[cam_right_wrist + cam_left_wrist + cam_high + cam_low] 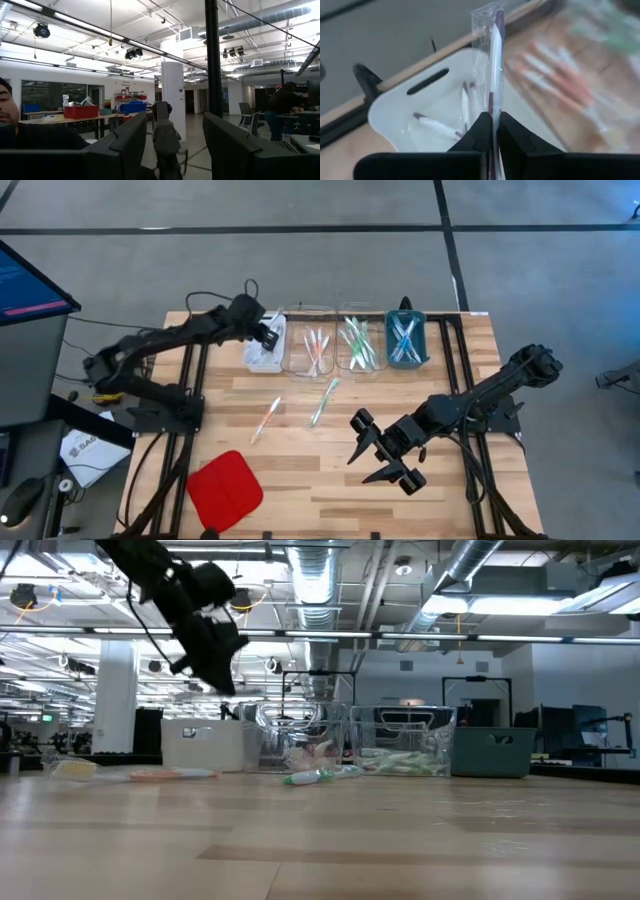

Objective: Pick & Place Toothbrushes
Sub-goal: Put the violet toothbrush into the white bin

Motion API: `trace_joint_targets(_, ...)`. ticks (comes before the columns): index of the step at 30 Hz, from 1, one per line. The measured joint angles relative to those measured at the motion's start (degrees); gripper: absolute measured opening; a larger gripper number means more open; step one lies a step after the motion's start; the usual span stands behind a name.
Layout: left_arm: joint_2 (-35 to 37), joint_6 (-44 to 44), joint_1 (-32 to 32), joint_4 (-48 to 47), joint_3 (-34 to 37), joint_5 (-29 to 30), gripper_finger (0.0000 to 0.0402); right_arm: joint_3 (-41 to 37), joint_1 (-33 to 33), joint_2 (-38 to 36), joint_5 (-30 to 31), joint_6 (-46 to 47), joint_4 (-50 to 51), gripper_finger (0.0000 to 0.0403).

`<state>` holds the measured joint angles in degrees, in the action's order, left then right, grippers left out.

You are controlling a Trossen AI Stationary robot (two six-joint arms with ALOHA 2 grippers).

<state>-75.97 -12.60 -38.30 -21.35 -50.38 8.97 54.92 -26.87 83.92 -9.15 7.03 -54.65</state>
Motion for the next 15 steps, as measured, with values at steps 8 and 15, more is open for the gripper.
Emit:
trace_joint_targets(8,-8.49,-0.33,-0.87,3.46,-0.01,-0.41,0.0010,0.00,0.00,0.00,0.00,0.00,0.67,0.0185)
trace_joint_targets(15,-11.53,-4.08,-0.79,3.82,0.46,0.85,0.0010,0.00,0.00,0.00,0.00,0.02,0.90,0.0188)
